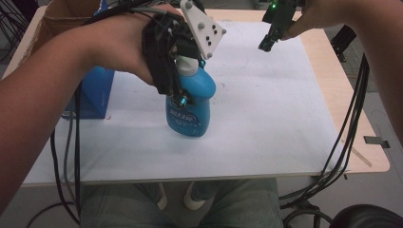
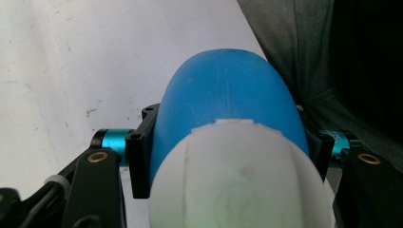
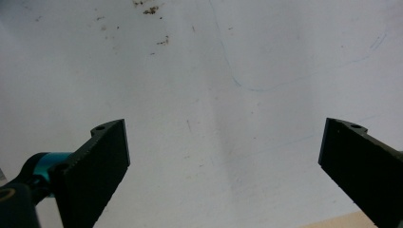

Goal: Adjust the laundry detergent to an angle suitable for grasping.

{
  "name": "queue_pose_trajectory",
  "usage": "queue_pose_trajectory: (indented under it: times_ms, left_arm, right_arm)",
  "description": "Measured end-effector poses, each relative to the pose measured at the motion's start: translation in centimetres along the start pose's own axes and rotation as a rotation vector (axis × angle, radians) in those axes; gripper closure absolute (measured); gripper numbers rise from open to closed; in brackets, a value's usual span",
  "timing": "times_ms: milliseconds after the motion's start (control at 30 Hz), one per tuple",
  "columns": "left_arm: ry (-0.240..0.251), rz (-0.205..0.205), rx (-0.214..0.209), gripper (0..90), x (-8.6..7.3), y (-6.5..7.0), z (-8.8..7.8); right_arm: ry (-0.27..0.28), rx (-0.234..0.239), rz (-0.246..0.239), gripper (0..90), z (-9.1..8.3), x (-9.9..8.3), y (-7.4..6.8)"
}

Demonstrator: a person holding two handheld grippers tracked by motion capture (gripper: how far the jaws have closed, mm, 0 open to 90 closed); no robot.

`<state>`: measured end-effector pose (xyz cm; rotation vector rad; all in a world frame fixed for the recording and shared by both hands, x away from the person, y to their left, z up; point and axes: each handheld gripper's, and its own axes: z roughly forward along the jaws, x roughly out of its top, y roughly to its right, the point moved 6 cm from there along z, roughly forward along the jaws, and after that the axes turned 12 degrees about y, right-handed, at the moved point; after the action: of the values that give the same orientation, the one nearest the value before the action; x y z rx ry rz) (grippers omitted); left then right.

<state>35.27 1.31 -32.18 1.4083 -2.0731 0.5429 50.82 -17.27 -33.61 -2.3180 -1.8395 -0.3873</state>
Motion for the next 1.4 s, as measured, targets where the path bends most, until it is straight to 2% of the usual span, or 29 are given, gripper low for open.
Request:
queue_pose_trajectory:
  times_ms: [200, 433, 867, 1133, 1233, 1400]
  left_arm:
    - [-0.019, 0.035, -0.009, 38.3, 0.0, 0.2, 0.5]
    - [-0.031, 0.048, -0.015, 38.3, -0.6, 0.1, 1.0]
    - [-0.057, 0.055, -0.013, 38.3, -1.6, -0.7, 1.9]
    - [-0.055, 0.046, -0.023, 38.3, -2.3, -0.5, 2.4]
    - [-0.037, 0.047, -0.022, 38.2, -2.4, -0.4, 2.5]
    - [-0.058, 0.047, -0.014, 38.1, -2.5, -0.2, 2.4]
  right_arm:
    - [-0.001, 0.001, 0.005, 2.1, 0.1, -0.1, -0.1]
    - [0.003, 0.0, 0.003, 2.1, 0.1, -0.3, 0.0]
    - [-0.003, 0.007, 0.018, 2.1, 0.4, -1.1, 0.2]
    - [-0.001, 0.007, 0.02, 2.1, 0.5, -1.2, 0.4]
    - [0.017, 0.008, 0.027, 2.1, 0.5, -1.2, 0.5]
    - [0.009, 0.006, 0.029, 2.1, 0.5, -1.4, 0.6]
